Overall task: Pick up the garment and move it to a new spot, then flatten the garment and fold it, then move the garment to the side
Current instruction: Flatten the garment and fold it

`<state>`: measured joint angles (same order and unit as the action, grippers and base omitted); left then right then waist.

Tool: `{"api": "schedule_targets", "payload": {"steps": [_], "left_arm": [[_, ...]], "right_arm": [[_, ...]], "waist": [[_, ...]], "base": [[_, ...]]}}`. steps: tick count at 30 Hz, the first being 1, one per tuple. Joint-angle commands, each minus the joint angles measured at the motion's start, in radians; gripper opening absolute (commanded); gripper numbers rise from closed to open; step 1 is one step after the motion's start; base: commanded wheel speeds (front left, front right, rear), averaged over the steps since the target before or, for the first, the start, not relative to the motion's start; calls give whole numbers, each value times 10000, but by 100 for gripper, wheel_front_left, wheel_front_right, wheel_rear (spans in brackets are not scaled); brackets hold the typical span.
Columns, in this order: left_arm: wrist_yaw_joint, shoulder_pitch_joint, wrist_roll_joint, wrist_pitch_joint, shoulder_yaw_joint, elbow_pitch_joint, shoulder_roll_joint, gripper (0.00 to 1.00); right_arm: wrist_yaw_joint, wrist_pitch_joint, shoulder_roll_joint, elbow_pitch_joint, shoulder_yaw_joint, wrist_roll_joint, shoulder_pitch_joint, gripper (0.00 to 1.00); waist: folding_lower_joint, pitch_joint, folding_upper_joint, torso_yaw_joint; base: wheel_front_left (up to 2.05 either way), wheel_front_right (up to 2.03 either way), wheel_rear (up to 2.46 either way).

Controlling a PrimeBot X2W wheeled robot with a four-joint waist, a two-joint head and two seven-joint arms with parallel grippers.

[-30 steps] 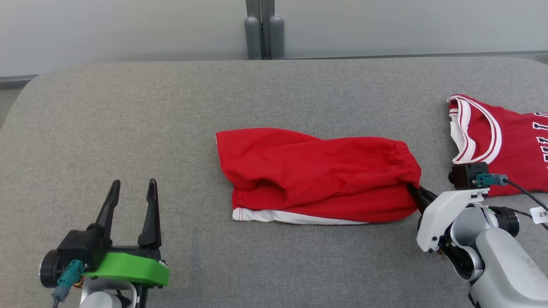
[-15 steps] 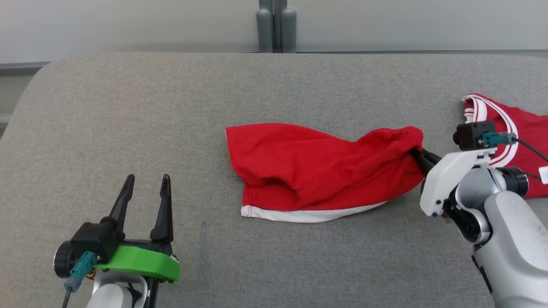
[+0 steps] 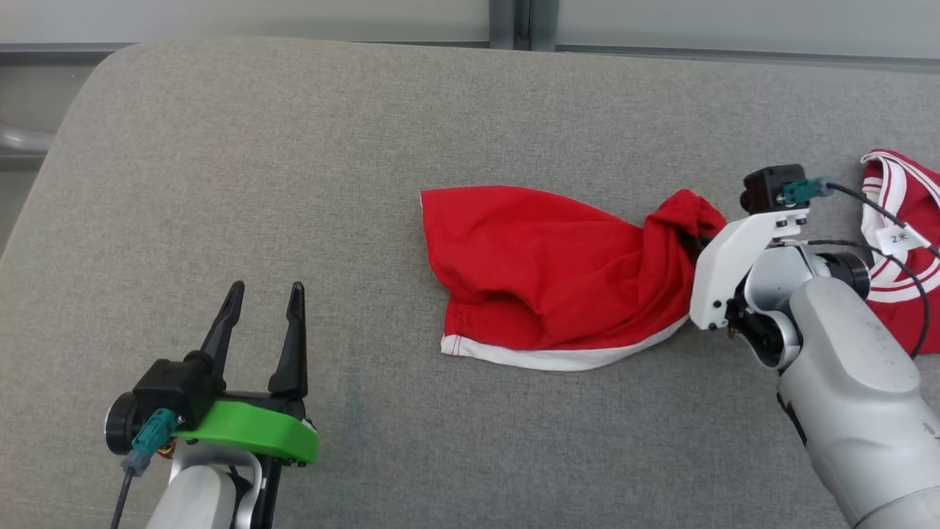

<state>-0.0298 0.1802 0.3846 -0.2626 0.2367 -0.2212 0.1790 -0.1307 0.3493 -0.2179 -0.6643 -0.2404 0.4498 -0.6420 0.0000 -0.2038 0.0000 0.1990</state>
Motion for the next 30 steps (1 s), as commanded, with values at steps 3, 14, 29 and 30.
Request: {"api": "schedule_targets", "payload": {"steps": [3,14,29,30], "left_arm": [[-40,9,-103,-25,-131,-107,56,100],[137,-617,-121,-26,-366,94,232,100],[307,-1300,-24,-26,-302,402,204,100],[324,-1333,-17,-26,-296,419,205,100]], "right_arm": [[4,-699,151,-600,-521,265,-126,100],[2,-2281,-362,509,-851,741,631,100],[1,-5414,-163,3093,1370,149,4004,100],[1,-5566,-88,3232,1568,76,4257,100]], "waist": [[0,454,0,-377],[0,1367,0,-1529],[0,1880,0,-2354],[0,1911,0,-2367]], "base": [[0,0,0],[0,0,0],[0,0,0],[0,0,0]]}}
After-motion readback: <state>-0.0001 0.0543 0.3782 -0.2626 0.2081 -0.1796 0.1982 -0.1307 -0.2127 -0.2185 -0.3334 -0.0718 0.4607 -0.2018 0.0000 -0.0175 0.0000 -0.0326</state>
